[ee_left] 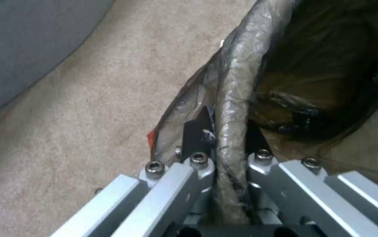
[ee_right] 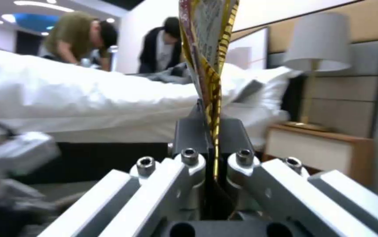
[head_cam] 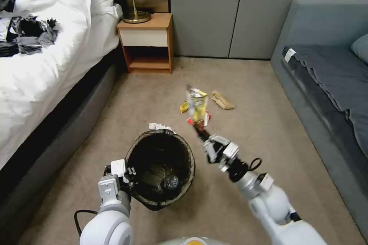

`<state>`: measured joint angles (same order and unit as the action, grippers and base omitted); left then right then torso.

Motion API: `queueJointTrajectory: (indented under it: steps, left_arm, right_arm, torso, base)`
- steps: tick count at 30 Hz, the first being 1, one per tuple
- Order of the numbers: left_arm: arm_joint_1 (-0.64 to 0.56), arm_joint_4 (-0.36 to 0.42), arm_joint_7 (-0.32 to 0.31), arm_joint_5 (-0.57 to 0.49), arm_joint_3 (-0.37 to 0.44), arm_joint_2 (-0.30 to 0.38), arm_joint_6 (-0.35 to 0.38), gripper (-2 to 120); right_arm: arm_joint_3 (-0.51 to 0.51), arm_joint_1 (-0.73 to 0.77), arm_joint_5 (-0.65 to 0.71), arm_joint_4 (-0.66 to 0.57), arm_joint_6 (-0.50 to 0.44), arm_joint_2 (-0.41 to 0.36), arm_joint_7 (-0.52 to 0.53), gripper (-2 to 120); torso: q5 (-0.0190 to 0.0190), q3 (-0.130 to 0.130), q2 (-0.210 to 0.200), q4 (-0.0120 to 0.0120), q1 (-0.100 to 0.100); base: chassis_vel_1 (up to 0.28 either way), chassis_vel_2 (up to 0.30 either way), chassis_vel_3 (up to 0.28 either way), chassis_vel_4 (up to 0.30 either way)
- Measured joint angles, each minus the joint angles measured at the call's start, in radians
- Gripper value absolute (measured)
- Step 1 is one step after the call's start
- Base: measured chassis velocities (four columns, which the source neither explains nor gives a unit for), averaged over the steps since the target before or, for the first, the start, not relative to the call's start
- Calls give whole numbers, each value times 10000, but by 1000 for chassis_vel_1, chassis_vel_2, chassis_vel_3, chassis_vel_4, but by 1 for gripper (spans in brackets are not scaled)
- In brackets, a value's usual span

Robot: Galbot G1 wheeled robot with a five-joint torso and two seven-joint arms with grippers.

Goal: Pick up the trash bin, then pick up the garbage from the floor and place it into the trash bin.

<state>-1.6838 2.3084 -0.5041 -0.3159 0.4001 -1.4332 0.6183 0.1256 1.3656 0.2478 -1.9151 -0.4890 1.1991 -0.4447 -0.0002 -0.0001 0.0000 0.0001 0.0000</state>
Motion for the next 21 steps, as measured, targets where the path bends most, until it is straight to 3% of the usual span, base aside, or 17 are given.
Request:
queueJointTrajectory:
  steps: [2,9,21]
  left_arm:
    - [-35,3,7,37,-37,-23,-9,0]
    - [-142,124,22,97,-54,-40,-35,0]
    - [-202,232,36,145,-53,-73,-50,0]
  right_arm:
    - [-666,11,-450,104,41,-33,178,0]
    - [-1492,-224,-1010,970,50,204,324,0]
    - [-1371,-536,-1169,2493,-107,462,511,0]
  torso:
    - [2,0,0,0,0]
    - [2,1,0,-1,0]
    - [1,1,0,-1,0]
  base:
    - [0,0,0,0]
    - [0,0,0,0]
    - [0,0,0,0]
